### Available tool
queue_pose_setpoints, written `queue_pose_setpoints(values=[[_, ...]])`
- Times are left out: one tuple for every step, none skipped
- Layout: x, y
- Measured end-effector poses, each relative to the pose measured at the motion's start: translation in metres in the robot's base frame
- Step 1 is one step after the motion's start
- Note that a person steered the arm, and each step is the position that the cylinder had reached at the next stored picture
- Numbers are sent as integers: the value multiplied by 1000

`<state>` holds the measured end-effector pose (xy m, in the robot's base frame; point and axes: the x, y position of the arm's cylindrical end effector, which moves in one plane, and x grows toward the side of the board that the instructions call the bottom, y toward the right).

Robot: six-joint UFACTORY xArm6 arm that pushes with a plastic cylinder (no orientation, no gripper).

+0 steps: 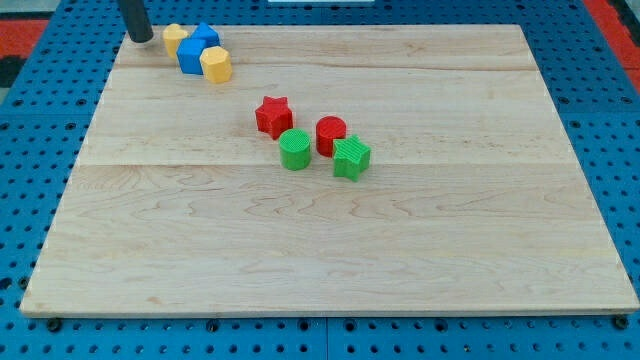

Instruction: Place the yellow heart and the blue triangle at the top center

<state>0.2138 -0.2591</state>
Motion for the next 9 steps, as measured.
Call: queue_pose_setpoints(values=[[8,-3],[11,35],[12,117],[12,132],[6,128],[5,152],[16,213],[18,257],[18,195]])
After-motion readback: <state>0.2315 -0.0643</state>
